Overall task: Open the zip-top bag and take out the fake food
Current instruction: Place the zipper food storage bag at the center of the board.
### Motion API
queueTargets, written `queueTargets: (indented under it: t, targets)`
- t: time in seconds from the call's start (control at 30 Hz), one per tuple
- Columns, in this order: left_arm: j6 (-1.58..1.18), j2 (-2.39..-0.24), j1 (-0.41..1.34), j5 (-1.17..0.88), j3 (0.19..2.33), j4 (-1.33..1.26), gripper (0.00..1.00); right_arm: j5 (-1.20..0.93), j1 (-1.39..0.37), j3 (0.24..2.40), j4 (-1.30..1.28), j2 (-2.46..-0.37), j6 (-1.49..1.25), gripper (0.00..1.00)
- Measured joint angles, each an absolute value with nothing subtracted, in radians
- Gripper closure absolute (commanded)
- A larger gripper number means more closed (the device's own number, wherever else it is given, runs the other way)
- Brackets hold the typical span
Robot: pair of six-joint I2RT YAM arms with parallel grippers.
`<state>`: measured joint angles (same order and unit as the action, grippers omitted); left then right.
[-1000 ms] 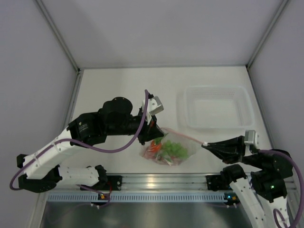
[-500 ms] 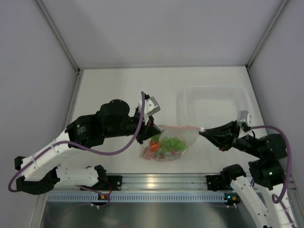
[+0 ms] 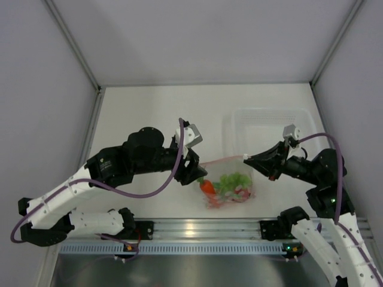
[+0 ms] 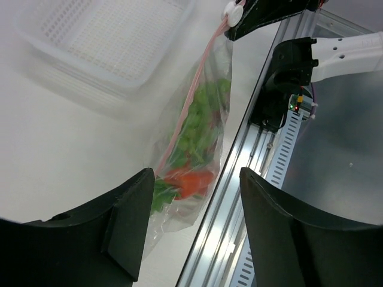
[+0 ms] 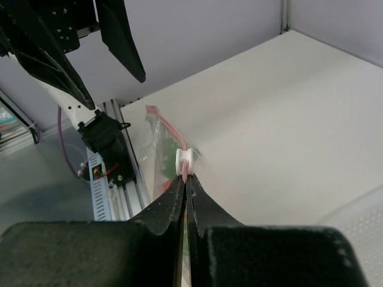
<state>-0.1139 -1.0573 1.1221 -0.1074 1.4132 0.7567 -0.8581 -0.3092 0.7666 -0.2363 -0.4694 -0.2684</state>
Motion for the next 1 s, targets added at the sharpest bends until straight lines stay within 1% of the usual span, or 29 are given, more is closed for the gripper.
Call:
queueTargets:
  t: [0.2,0.37,0.57,0.77,0.83,0.9,1.0]
  targets:
    - [-0.111,-1.089,1.121,-0.125,1.422,0.713,0.30,-0.815,-0.366,0.766,-0.241,-0.508,-0.246,1.00]
    - [-0.073,-1.167,1.120,-0.205,1.440,0.618,0.29,-0.790,-0.403,0.757,-0.242,-0.514,-0.226,1.00]
    - [0.028,-1.228,1.120,-0.334,1.470,0.548,0.28,-0.788,-0.429,0.746,-0.242,-0.513,-0.197,1.00]
    - [0.145,-1.237,1.112,-0.481,1.491,0.522,0.28,-0.807,-0.456,0.746,-0.248,-0.506,-0.169,1.00]
    - [0.165,-1.243,1.092,-0.537,1.504,0.522,0.27,-0.812,-0.462,0.746,-0.249,-0.496,-0.164,1.00]
    - [0.177,-1.259,1.052,-0.604,1.523,0.517,0.24,-0.817,-0.465,0.746,-0.250,-0.481,-0.159,1.00]
    - [0.180,-1.301,0.993,-0.685,1.546,0.500,0.23,-0.818,-0.470,0.746,-0.251,-0.461,-0.158,1.00]
